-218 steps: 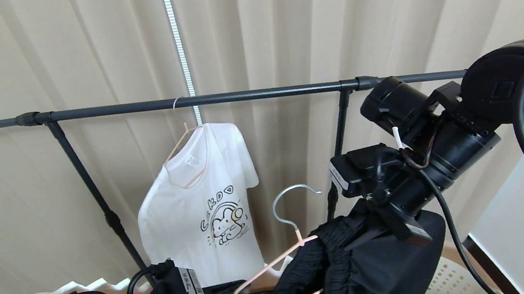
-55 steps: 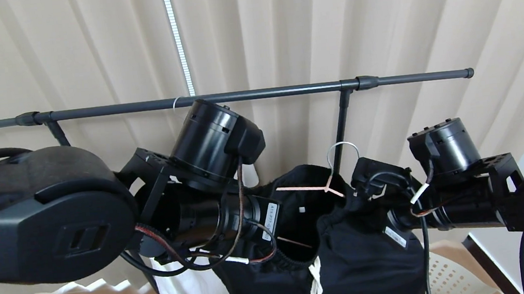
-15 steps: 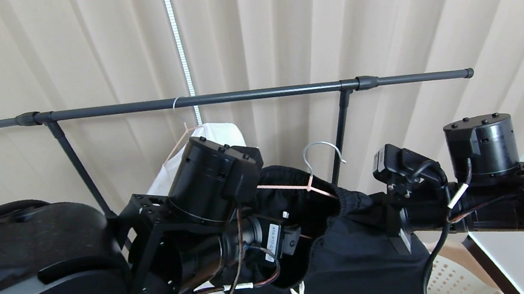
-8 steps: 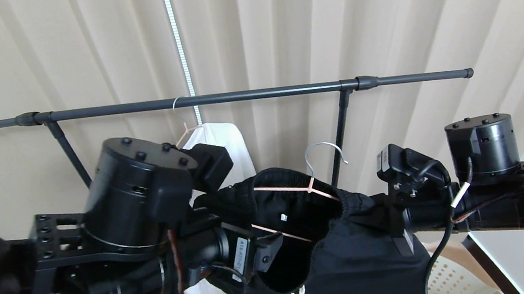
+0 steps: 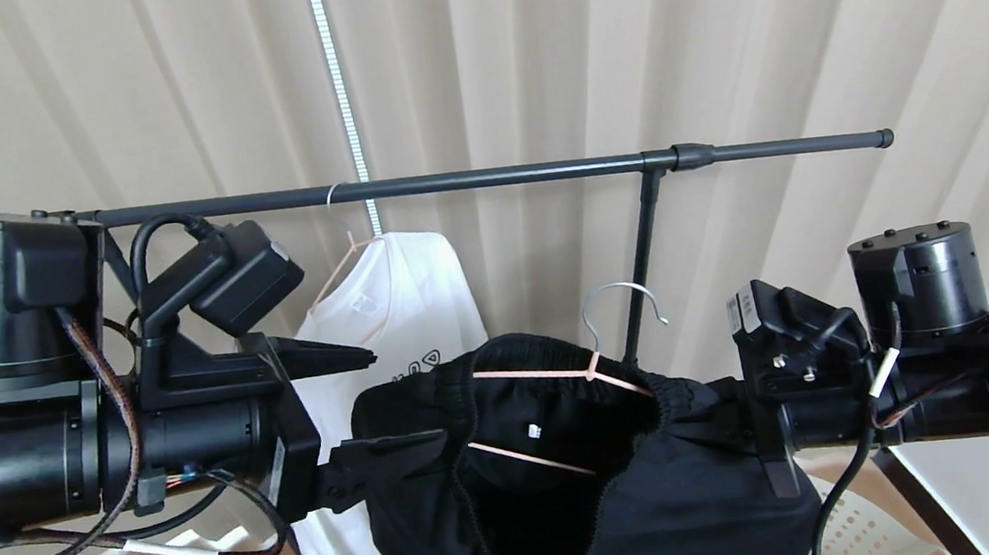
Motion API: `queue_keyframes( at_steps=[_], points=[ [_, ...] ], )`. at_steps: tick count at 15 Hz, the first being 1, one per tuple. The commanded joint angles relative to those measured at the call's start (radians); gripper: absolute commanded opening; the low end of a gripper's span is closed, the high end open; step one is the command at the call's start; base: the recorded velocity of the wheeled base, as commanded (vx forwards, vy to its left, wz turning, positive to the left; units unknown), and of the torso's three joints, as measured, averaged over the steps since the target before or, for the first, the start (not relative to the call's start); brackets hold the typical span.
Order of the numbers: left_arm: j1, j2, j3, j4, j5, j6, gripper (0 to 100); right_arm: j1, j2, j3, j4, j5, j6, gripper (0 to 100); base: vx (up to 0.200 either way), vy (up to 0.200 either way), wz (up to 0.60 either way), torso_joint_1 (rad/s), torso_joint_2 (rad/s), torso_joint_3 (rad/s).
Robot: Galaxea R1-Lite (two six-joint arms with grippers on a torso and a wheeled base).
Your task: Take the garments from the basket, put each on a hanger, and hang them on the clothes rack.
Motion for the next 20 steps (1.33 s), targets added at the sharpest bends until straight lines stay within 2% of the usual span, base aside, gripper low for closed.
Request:
queue_keyframes(
  at_steps=[1, 2, 3, 5, 7, 10, 16, 20],
  points=[
    [0.047, 0.032, -0.012, 0.000, -0.064, 0.054, 100, 0.001, -0.007, 0.006, -0.001, 0.021, -0.001, 0, 0.000, 0.000, 0.00, 0.000, 0.00, 0.000],
    [0.062, 0.044, -0.018, 0.002, -0.093, 0.093, 100, 0.001, -0.012, 0.008, -0.001, 0.032, -0.001, 0, 0.000, 0.000, 0.00, 0.000, 0.00, 0.000],
    [0.090, 0.078, -0.024, 0.005, -0.133, 0.206, 100, 0.001, -0.015, 0.011, -0.001, 0.050, -0.001, 0, 0.000, 0.000, 0.00, 0.000, 0.00, 0.000],
    [0.111, 0.124, -0.032, 0.013, -0.135, 0.386, 100, 0.001, -0.018, 0.015, -0.001, 0.056, -0.002, 0, 0.000, 0.000, 0.00, 0.000, 0.00, 0.000],
    [0.105, 0.150, -0.069, 0.046, -0.136, 0.462, 100, 0.001, -0.020, 0.015, -0.001, 0.058, -0.002, 0, 0.000, 0.000, 0.00, 0.000, 0.00, 0.000],
    [0.108, 0.190, -0.142, 0.149, -0.158, 0.564, 100, 0.001, -0.020, 0.024, -0.001, 0.079, -0.030, 0, 0.000, 0.000, 0.00, 0.000, 0.00, 0.000],
    [0.099, 0.262, -0.185, 0.183, -0.175, 0.648, 100, 0.001, -0.041, 0.035, -0.001, 0.124, -0.037, 0, 0.000, 0.000, 0.00, 0.000, 0.00, 0.000],
    [0.068, 0.291, -0.219, 0.183, -0.190, 0.648, 100, 0.002, -0.053, 0.046, -0.001, 0.142, -0.039, 0, 0.000, 0.000, 0.00, 0.000, 0.00, 0.000]
  ],
)
